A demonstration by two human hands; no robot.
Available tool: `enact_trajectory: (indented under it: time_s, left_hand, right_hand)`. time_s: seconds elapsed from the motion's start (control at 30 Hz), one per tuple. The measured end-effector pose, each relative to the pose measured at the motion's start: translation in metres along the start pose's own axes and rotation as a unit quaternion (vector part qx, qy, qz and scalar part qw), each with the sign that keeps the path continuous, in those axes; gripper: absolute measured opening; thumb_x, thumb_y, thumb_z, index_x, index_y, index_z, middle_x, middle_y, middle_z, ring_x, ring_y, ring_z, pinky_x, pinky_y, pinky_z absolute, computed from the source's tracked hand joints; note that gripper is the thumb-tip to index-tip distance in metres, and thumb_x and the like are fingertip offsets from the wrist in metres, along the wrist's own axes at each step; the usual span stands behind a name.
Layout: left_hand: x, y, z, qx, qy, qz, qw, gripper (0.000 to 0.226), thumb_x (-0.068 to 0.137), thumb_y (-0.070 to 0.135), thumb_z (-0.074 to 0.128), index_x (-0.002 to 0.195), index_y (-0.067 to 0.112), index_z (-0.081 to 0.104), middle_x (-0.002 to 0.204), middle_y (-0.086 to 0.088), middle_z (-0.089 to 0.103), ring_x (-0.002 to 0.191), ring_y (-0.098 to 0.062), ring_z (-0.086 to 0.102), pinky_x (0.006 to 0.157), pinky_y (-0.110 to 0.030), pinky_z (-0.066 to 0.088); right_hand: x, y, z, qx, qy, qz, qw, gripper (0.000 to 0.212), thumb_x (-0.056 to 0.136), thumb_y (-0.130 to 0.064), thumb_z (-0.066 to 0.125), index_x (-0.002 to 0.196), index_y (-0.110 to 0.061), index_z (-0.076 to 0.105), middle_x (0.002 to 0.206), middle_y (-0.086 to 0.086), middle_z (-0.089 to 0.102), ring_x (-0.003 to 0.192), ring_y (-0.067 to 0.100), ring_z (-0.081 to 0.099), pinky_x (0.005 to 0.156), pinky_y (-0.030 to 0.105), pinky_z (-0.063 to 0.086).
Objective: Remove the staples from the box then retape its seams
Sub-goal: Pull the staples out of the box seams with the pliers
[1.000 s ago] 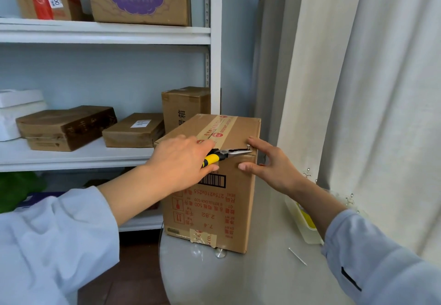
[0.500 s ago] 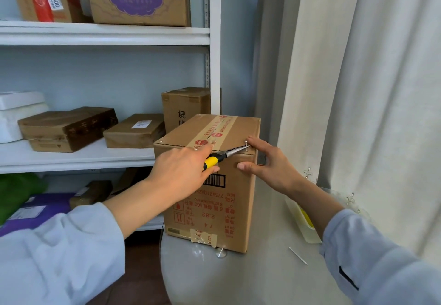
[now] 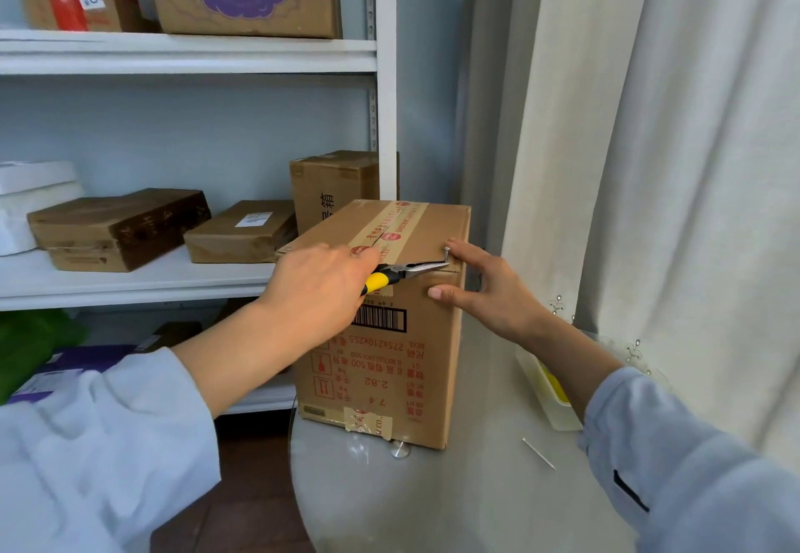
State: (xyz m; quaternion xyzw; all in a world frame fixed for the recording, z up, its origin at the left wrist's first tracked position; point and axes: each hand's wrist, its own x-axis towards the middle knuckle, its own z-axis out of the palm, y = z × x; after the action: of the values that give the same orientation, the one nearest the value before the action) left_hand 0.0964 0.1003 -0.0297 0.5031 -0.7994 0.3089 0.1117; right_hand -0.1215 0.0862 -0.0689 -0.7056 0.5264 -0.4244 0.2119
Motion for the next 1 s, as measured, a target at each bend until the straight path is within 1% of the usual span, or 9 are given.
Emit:
enact_trajectory:
  time_s: [0.17, 0.33, 0.43, 0.53, 0.6, 0.7, 0.83, 0.9, 1.0]
  left_hand:
    - [-0.002, 0.001, -0.002, -0.051, -0.057, -0.013, 0.997, 0.034, 0.094, 0.027, 0.046, 0.128, 0.024, 0.040, 0.105, -0.004, 0.064, 0.072, -0.024, 0.053, 0.057, -0.030, 0.045]
    - [-0.007, 0.006, -0.003, -0.074, -0.065, -0.037, 0.994, 0.041, 0.094, 0.026, 0.047, 0.134, 0.025, 0.037, 0.112, -0.007, 0.064, 0.084, -0.027, 0.061, 0.057, -0.030, 0.043]
    - [-0.008, 0.006, -0.002, -0.079, -0.065, -0.044, 0.994, 0.037, 0.095, 0.031, 0.046, 0.131, 0.026, 0.037, 0.109, -0.005, 0.063, 0.080, -0.024, 0.059, 0.056, -0.030, 0.045]
    - [-0.004, 0.002, -0.005, -0.012, -0.026, -0.022, 0.999, 0.037, 0.095, 0.038, 0.048, 0.128, 0.024, 0.038, 0.105, -0.003, 0.060, 0.085, -0.021, 0.058, 0.058, -0.029, 0.046]
    - [0.001, 0.000, -0.009, 0.045, -0.005, 0.000, 0.999, 0.037, 0.095, 0.032, 0.050, 0.129, 0.023, 0.037, 0.108, -0.004, 0.058, 0.094, -0.022, 0.057, 0.059, -0.029, 0.041]
    - [0.006, -0.002, -0.015, 0.078, -0.006, 0.020, 0.997, 0.038, 0.094, 0.023, 0.050, 0.130, 0.022, 0.036, 0.110, -0.005, 0.057, 0.097, -0.023, 0.056, 0.059, -0.031, 0.035]
    - [0.005, -0.003, -0.008, 0.000, -0.037, 0.001, 0.999, 0.033, 0.095, 0.030, 0.048, 0.127, 0.026, 0.041, 0.111, -0.003, 0.061, 0.091, -0.023, 0.060, 0.057, -0.030, 0.043]
    - [0.002, -0.005, -0.002, -0.054, -0.055, -0.015, 0.997, 0.035, 0.095, 0.036, 0.048, 0.128, 0.029, 0.043, 0.116, -0.003, 0.063, 0.091, -0.024, 0.062, 0.065, -0.034, 0.054]
    - [-0.001, -0.006, 0.002, -0.086, -0.054, -0.030, 0.994, 0.037, 0.095, 0.039, 0.048, 0.130, 0.032, 0.043, 0.120, -0.003, 0.062, 0.094, -0.026, 0.063, 0.072, -0.038, 0.056]
  right_hand:
    - [-0.001, -0.001, 0.001, -0.001, 0.002, 0.003, 1.000, 0.079, 0.078, -0.044, 0.072, 0.146, -0.026, 0.036, 0.153, -0.008, 0.033, 0.142, 0.018, 0.028, 0.117, 0.046, 0.024]
    - [0.000, -0.003, 0.000, 0.001, 0.000, 0.002, 1.000, 0.077, 0.078, -0.042, 0.073, 0.145, -0.026, 0.037, 0.154, -0.008, 0.032, 0.142, 0.018, 0.027, 0.117, 0.044, 0.023]
    - [-0.001, -0.004, 0.000, 0.001, 0.000, 0.004, 1.000, 0.077, 0.079, -0.042, 0.072, 0.145, -0.026, 0.037, 0.153, -0.007, 0.033, 0.142, 0.019, 0.028, 0.117, 0.045, 0.024]
    - [0.000, -0.004, 0.000, 0.000, -0.003, 0.012, 1.000, 0.079, 0.077, -0.046, 0.072, 0.145, -0.027, 0.038, 0.153, -0.008, 0.033, 0.142, 0.019, 0.028, 0.117, 0.047, 0.024]
    - [0.000, -0.003, 0.000, -0.003, -0.003, 0.013, 1.000, 0.080, 0.076, -0.049, 0.072, 0.145, -0.027, 0.038, 0.153, -0.009, 0.033, 0.142, 0.019, 0.028, 0.117, 0.047, 0.024]
    - [0.000, -0.003, 0.000, -0.005, -0.001, 0.014, 1.000, 0.080, 0.077, -0.047, 0.072, 0.146, -0.027, 0.037, 0.154, -0.008, 0.032, 0.142, 0.018, 0.027, 0.118, 0.046, 0.023]
    - [-0.002, -0.006, 0.000, -0.004, -0.005, 0.019, 1.000, 0.081, 0.076, -0.050, 0.071, 0.146, -0.028, 0.036, 0.153, -0.007, 0.033, 0.142, 0.020, 0.028, 0.117, 0.050, 0.024]
    - [-0.003, -0.008, 0.000, 0.000, -0.013, 0.017, 1.000, 0.081, 0.077, -0.047, 0.072, 0.146, -0.028, 0.036, 0.154, -0.007, 0.031, 0.143, 0.020, 0.027, 0.117, 0.051, 0.024]
    - [-0.005, -0.015, 0.001, 0.027, -0.012, 0.021, 0.999, 0.080, 0.080, -0.041, 0.072, 0.147, -0.023, 0.035, 0.155, -0.004, 0.030, 0.143, 0.020, 0.027, 0.117, 0.045, 0.025]
